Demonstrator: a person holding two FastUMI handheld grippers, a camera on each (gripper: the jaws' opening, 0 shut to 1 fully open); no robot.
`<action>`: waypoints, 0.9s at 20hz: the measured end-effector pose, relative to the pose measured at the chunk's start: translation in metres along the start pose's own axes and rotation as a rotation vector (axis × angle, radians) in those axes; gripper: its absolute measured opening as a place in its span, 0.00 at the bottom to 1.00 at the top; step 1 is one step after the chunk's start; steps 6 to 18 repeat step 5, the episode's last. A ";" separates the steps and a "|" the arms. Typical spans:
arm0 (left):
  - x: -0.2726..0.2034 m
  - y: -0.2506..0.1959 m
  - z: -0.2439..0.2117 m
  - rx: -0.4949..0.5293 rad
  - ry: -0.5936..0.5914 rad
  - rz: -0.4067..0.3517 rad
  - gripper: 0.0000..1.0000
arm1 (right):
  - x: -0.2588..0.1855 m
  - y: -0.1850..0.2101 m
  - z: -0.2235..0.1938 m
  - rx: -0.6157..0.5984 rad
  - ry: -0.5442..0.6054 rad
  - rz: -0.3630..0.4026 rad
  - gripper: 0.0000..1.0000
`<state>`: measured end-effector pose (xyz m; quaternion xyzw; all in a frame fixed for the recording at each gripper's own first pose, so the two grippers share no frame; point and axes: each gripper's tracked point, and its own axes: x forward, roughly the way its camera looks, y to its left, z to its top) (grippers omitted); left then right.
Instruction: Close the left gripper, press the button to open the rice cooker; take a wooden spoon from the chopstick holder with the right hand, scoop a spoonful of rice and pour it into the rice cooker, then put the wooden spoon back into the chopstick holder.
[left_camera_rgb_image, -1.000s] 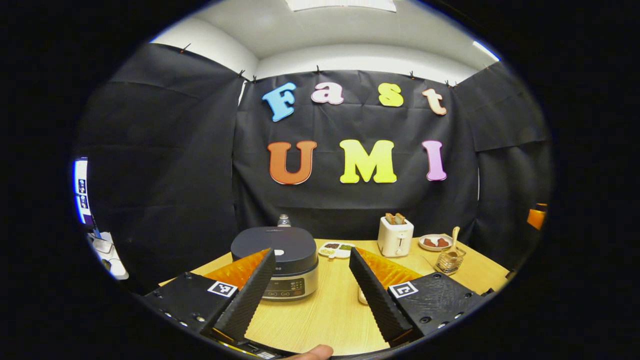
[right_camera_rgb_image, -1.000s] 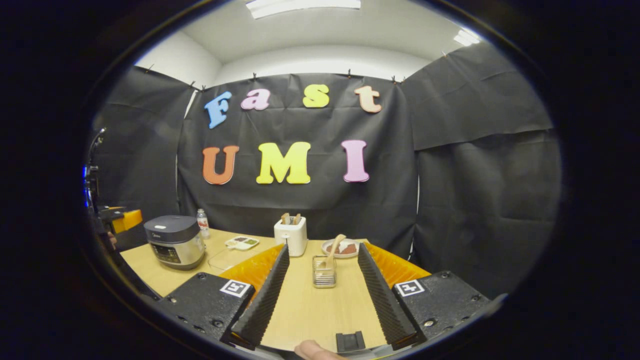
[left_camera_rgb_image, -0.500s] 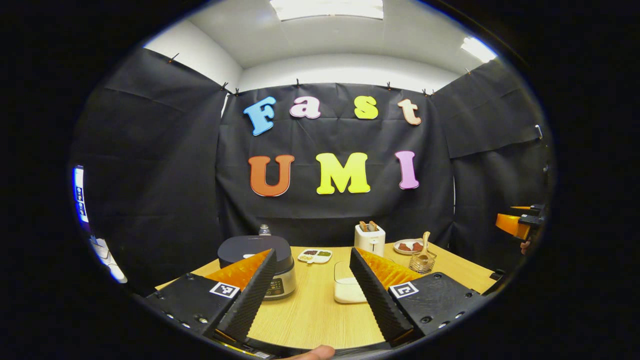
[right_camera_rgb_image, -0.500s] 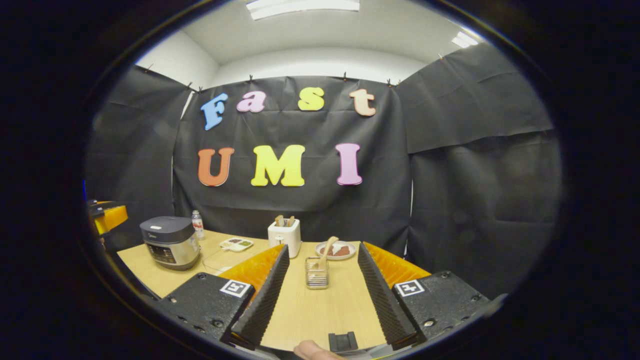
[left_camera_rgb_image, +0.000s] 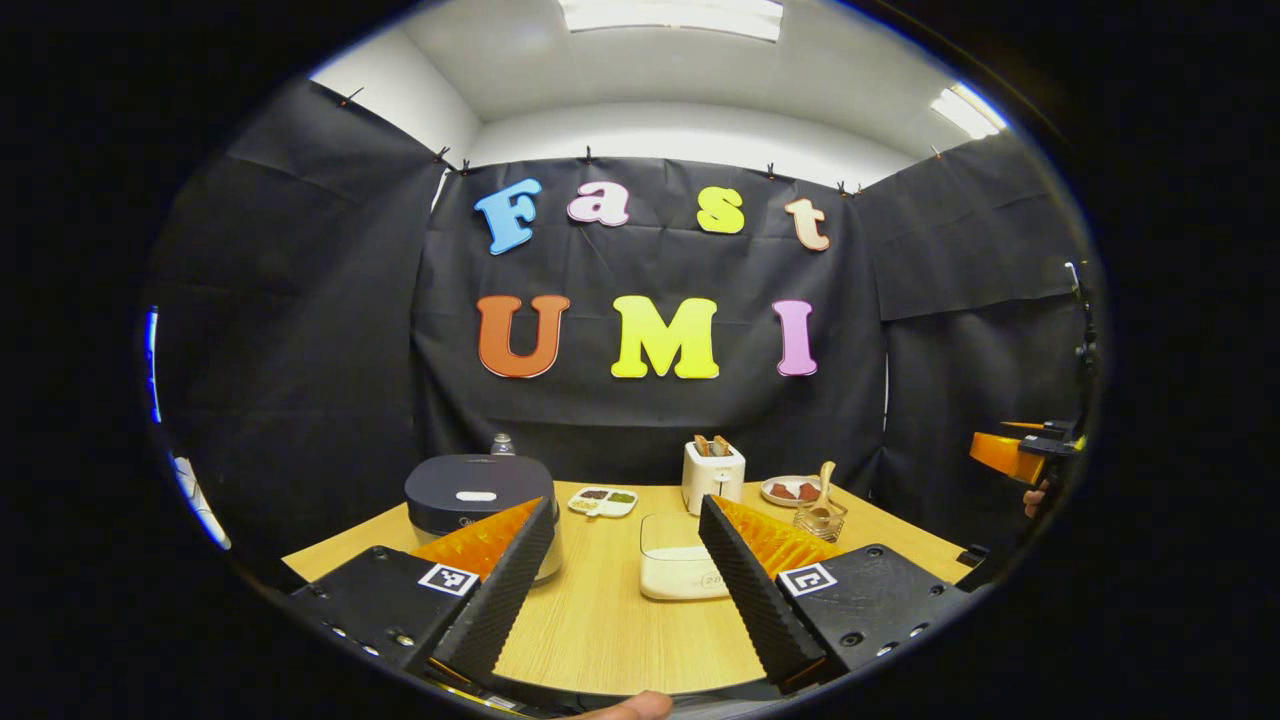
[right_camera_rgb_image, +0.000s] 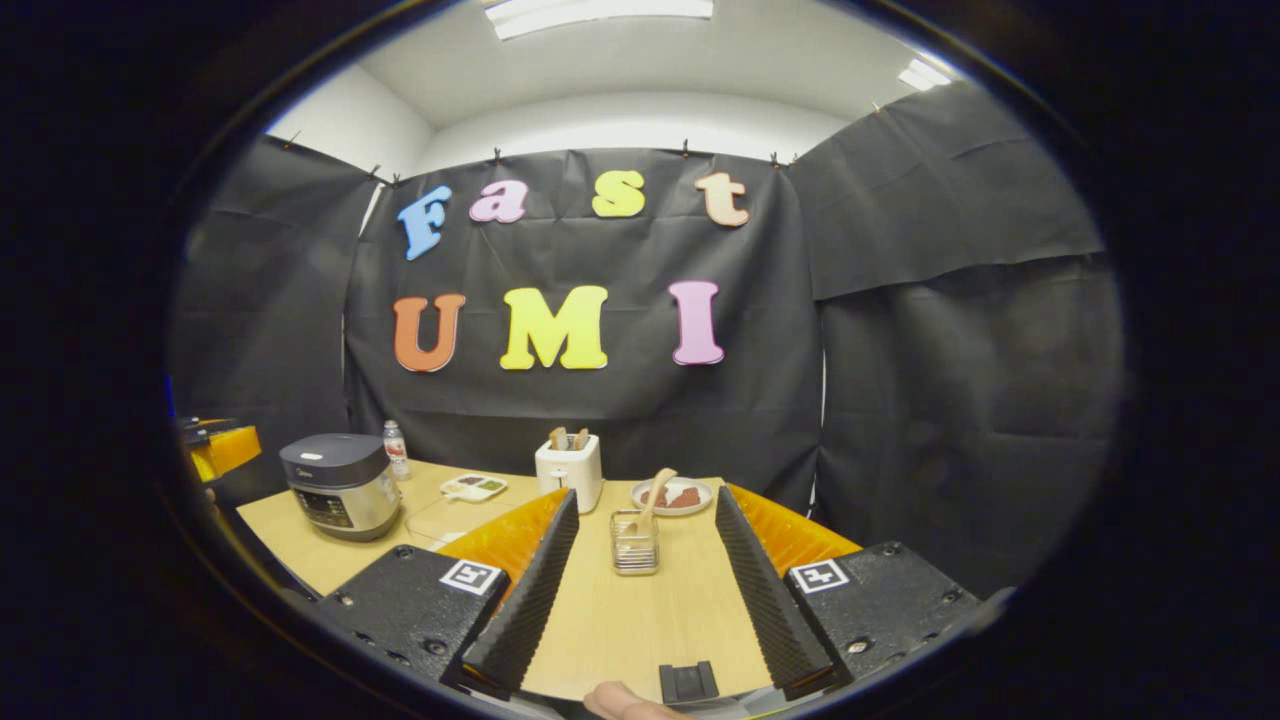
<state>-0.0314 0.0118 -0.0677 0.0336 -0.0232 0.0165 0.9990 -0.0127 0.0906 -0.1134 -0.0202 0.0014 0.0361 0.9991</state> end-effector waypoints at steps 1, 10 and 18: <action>-0.001 0.000 0.001 0.006 -0.005 0.003 0.94 | 0.000 0.000 0.000 0.001 0.001 0.001 0.87; -0.002 -0.009 0.005 -0.005 -0.016 -0.031 0.94 | 0.002 0.003 -0.002 0.002 0.007 0.009 0.90; -0.002 -0.009 0.005 -0.005 -0.016 -0.031 0.94 | 0.002 0.003 -0.002 0.002 0.007 0.009 0.90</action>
